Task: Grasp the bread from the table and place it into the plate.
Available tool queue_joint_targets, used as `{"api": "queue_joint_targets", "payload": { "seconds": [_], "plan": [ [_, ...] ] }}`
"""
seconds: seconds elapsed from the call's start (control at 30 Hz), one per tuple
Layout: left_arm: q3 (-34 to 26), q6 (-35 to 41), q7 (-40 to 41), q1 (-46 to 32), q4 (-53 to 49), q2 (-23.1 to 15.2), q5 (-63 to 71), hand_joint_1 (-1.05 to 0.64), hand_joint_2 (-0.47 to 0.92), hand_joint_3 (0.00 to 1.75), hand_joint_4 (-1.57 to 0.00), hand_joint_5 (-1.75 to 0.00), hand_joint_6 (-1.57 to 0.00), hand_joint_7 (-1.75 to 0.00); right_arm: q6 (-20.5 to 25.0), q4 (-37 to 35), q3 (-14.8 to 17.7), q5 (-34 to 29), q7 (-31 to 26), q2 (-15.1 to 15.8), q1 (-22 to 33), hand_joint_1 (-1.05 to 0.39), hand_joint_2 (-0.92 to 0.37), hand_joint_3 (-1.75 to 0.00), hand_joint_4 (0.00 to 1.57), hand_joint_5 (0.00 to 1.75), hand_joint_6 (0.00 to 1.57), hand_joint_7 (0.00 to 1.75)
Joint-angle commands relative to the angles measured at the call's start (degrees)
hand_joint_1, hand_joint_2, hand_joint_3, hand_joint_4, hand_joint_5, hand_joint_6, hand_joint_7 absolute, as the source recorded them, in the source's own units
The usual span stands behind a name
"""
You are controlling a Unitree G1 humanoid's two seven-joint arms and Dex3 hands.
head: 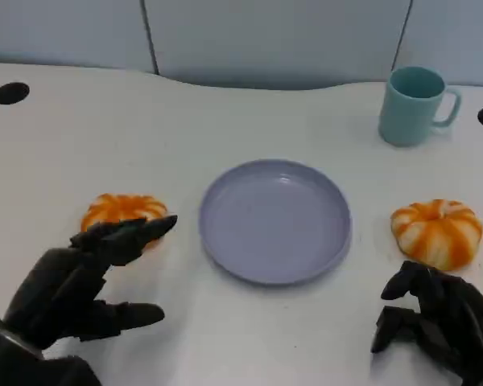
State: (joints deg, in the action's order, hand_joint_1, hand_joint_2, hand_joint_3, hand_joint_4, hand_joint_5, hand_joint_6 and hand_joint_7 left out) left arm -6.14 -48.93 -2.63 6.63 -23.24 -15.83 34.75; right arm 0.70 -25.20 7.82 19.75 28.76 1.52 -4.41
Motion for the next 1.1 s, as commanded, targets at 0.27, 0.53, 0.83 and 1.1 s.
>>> {"api": "queue_joint_targets", "payload": {
  "seconds": [0.27, 0.53, 0.83, 1.1],
  "plan": [
    [7.6, 17.4, 8.0, -0.2, 15.6, -8.2, 16.2, -0.77, 0.90, 0.00, 0.00, 0.00, -0.08, 0.00, 0.8, 0.6, 0.1, 0.4, 0.2, 0.0, 0.2, -0.44, -0.92, -0.41, 1.25, 1.02, 1.14, 0.98],
    [14.7, 30.1, 6.0, 7.5, 14.1, -11.2, 24.4, -0.72, 0.89, 0.00, -0.05, -0.02, -0.14, -0.01, 0.5, 0.8, -0.1, 0.0, -0.6, -0.6, 0.4, -0.44, -0.92, -0.40, 1.28, 1.02, 1.14, 0.99],
    [20.7, 34.2, 6.2, 14.9, 3.7, -12.0, 22.4, -0.64, 0.82, 0.00, -0.06, -0.02, -0.14, 0.00, 0.4, 0.9, -0.1, -0.1, -0.8, -0.6, 0.6, -0.45, -0.92, -0.39, 1.28, 1.00, 1.14, 0.98],
    [30.2, 37.4, 5.8, 29.5, -21.2, -8.1, 22.5, -0.60, 0.82, 0.00, -0.02, 0.00, -0.08, 0.00, 0.4, 1.6, 0.0, 0.2, -0.2, -0.4, 1.3, -0.45, -0.92, -0.40, 1.27, 1.01, 1.14, 0.98]
  ]
}}
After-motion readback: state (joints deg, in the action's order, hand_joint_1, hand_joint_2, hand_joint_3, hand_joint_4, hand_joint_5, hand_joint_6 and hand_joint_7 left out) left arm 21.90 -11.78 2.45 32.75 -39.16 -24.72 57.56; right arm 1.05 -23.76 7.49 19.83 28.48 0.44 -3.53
